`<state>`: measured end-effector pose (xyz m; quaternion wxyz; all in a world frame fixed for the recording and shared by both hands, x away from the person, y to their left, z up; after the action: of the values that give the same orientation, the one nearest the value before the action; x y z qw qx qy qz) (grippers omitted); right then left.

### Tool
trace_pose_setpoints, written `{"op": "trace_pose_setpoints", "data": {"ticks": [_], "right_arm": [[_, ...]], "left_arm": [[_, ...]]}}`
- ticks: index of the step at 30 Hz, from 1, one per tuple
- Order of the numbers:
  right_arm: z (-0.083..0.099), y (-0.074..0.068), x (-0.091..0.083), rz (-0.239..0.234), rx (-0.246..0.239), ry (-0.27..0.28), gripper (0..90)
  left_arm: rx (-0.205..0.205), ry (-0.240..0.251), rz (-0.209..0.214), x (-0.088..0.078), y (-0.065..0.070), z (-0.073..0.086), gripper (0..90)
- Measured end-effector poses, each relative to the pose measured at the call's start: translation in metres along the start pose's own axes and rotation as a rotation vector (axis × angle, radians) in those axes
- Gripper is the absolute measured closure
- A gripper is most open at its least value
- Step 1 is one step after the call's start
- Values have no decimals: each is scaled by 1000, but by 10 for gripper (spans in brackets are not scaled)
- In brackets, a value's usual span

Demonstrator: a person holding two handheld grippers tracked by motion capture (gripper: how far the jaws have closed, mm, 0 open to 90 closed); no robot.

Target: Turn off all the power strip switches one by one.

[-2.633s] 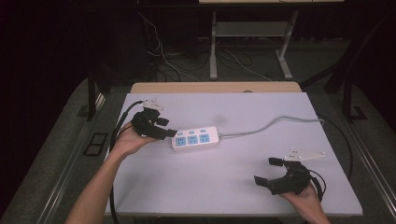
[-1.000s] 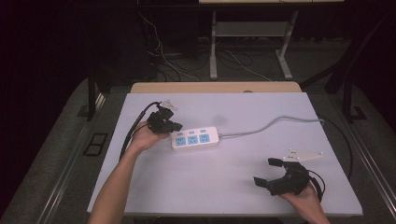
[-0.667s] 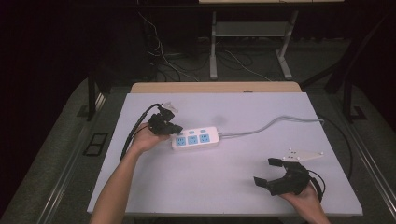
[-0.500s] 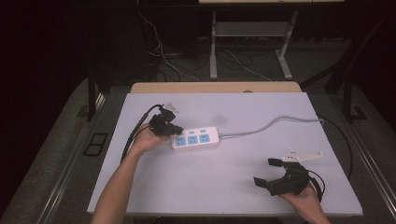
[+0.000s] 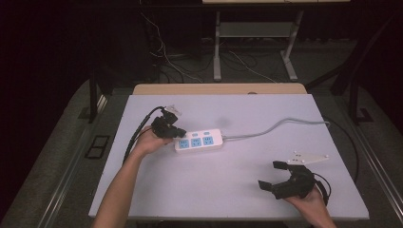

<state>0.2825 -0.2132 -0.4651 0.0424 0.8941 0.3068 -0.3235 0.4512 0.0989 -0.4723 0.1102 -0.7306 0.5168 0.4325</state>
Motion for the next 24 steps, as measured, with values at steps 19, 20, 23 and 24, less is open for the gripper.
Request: {"op": "trace_pose_setpoints", "data": {"ticks": [19, 20, 23, 24], "right_arm": [[-1, 1, -2, 2, -3, 10, 4], [-1, 2, -2, 3, -3, 10, 4], [-1, 2, -1, 4, -4, 9, 4], [-1, 2, -1, 4, -3, 8, 4]], "left_arm": [[-41, 13, -2, 1, -2, 0, 897], [-39, 11, -3, 1, -2, 0, 897], [-38, 9, -4, 1, -2, 0, 896], [-38, 7, -5, 1, -2, 0, 896]]}}
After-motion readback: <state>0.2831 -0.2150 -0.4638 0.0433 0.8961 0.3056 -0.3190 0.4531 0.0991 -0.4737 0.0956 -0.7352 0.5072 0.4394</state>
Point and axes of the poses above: each handheld gripper's, and its own axes: x roughly forward along the jaws, z roughly out of its underside, y roughly to its right, the point moved 8 cm from there along x, roughly forward along the jaws, and after that the axes turned 14 degrees about z, right-handed, at the moved point
